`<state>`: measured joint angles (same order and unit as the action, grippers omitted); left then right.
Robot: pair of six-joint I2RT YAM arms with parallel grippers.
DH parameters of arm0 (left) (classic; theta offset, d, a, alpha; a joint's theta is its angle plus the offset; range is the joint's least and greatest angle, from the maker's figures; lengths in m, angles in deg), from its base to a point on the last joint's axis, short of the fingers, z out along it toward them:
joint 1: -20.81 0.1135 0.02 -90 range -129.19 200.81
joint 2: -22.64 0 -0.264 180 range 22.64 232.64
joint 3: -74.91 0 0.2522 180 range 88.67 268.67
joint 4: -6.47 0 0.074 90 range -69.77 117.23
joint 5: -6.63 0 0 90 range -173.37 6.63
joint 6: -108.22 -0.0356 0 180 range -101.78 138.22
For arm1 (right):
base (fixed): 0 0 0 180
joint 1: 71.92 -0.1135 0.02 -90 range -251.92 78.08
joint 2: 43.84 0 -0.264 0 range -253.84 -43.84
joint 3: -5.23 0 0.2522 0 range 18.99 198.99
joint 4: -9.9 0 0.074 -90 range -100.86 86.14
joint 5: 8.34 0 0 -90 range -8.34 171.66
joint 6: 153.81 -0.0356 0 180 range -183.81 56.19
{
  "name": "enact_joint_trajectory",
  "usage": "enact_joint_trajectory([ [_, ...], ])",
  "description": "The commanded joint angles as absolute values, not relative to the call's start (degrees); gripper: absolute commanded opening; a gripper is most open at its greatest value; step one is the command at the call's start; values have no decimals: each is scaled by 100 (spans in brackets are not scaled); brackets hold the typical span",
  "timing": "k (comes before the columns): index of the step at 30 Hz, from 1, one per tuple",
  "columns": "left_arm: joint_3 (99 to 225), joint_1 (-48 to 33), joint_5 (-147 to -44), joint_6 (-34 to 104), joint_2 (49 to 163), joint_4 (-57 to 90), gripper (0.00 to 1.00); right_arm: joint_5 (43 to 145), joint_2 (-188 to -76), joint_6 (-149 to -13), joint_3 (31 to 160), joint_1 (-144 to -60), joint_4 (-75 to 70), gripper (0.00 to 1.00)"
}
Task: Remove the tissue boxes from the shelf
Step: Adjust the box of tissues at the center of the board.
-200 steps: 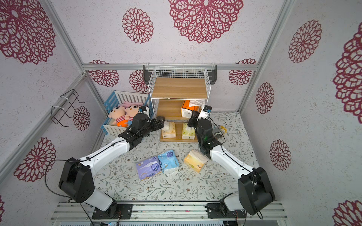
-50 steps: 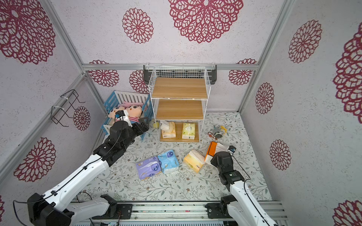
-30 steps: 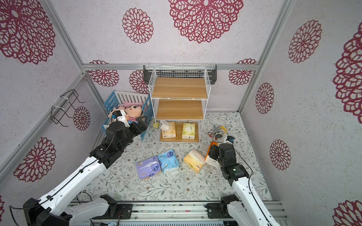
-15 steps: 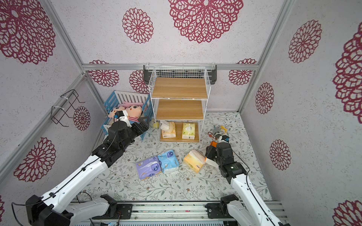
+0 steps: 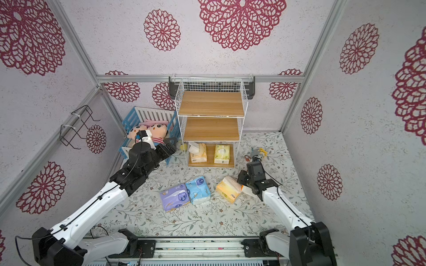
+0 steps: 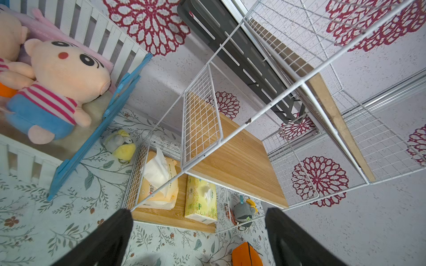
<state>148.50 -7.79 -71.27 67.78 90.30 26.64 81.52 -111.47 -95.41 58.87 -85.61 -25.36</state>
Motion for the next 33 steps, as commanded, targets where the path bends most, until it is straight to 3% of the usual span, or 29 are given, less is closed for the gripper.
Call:
enact_joint_trajectory([
  [1,14788,-789,-7141,6711,9093,2605,97,7965,-11349,-9373,5948,-8594,-2664,54],
  [9,14782,-789,-7102,6655,9096,2689,97,7472,-10899,-9320,5872,-8560,-3399,58],
  [18,14584,-790,-7033,6641,8937,2917,97,8904,-10249,-9624,6073,-8630,-2611,57],
  [33,13493,-1194,-7194,7613,7790,3845,97,9204,-10828,-10419,6027,-10376,-1657,56],
])
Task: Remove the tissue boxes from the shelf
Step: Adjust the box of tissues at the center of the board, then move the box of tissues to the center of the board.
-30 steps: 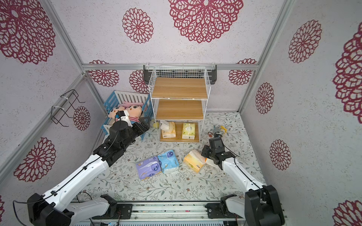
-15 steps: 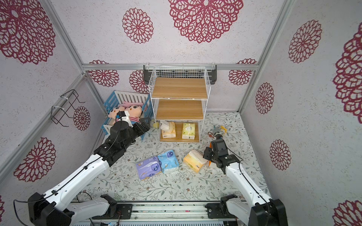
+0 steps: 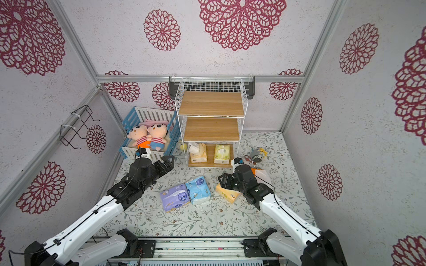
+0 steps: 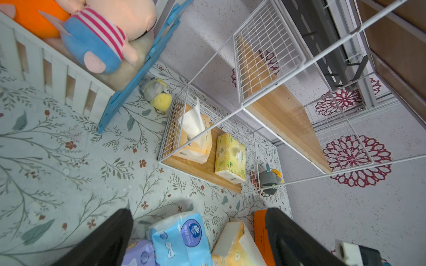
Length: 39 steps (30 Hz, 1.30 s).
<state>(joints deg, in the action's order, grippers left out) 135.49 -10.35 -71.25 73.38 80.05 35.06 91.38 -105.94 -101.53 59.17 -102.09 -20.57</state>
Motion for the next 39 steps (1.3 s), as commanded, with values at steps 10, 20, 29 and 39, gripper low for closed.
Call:
enact_joint_trajectory([
  [10,13248,-1988,-6681,8347,7630,4161,97,9180,-12159,-10464,6215,-10839,-1416,56],
  [20,12790,-2171,-6803,8707,8034,3501,97,8995,-12652,-10429,6316,-11182,-1365,57],
  [29,12093,-2164,-6232,9285,8048,2960,97,9283,-13311,-10494,6457,-11278,-1049,57],
  [39,12506,-1825,-5789,8746,7658,3789,97,9351,-13994,-10486,7225,-11510,-1065,56],
])
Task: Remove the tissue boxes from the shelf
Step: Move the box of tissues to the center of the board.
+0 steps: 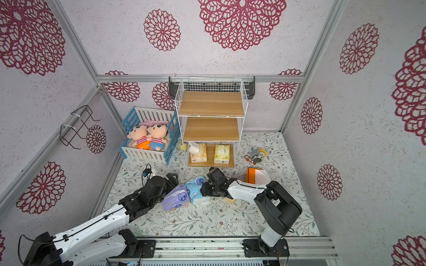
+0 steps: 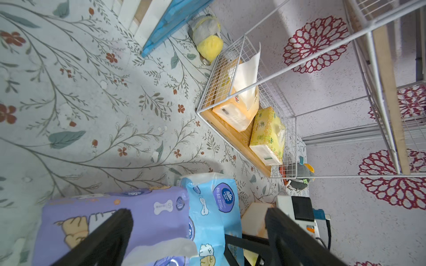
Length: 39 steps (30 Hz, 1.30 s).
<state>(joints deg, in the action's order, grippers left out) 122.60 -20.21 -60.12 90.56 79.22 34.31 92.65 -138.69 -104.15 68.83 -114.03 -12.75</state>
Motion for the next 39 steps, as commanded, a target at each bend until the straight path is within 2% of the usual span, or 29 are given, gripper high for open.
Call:
enact_joint_trajectory([
  [1,12545,-1699,-5860,8674,7562,3881,97,9364,-14089,-10486,7335,-11554,-1064,56],
  [8,12740,-1168,-5993,8406,6787,4396,97,9434,-14807,-10472,8199,-11830,-1321,55],
  [16,12767,-1146,-6104,8349,6566,4498,97,8945,-14625,-10345,8427,-11841,-1468,58],
  [22,12994,-1063,-6148,7863,6935,4460,97,8667,-13660,-10397,7733,-11685,-965,61],
  [27,13366,-615,-6627,7499,7600,4197,97,8285,-12763,-10681,7043,-11343,-590,65],
  [31,13806,-198,-7086,7261,8178,4085,97,7735,-12116,-10975,6433,-11128,277,76],
  [34,14082,3,-7358,7135,8533,3941,97,7410,-12096,-11169,6190,-10967,918,82],
  [39,14349,202,-7576,6991,8911,3840,97,8228,-12892,-11495,6345,-10456,1812,79],
])
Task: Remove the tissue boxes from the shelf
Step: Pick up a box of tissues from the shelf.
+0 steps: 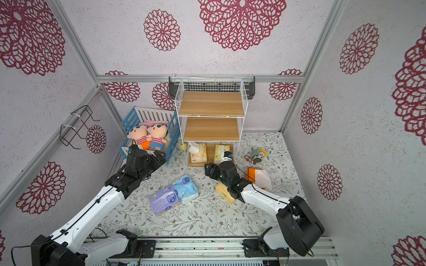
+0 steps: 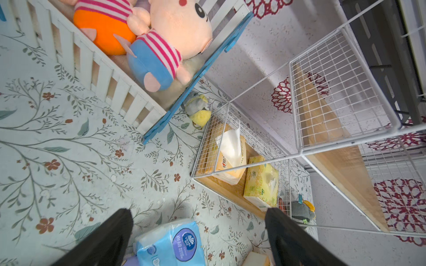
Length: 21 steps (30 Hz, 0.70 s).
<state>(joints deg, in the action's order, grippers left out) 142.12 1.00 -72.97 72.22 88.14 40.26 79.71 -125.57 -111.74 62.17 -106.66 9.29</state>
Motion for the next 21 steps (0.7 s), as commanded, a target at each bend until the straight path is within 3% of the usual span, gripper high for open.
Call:
enact_joint_trajectory([
  [1,14364,234,-7590,6983,8955,3812,97,8330,-13057,-11542,6374,-10413,2010,78],
  [8,14294,444,-7737,6979,9066,3584,97,8437,-14051,-11927,6652,-10290,2903,76],
  [21,14246,543,-7907,6920,9173,3465,97,8193,-15400,-11616,7912,-10185,2357,75],
])
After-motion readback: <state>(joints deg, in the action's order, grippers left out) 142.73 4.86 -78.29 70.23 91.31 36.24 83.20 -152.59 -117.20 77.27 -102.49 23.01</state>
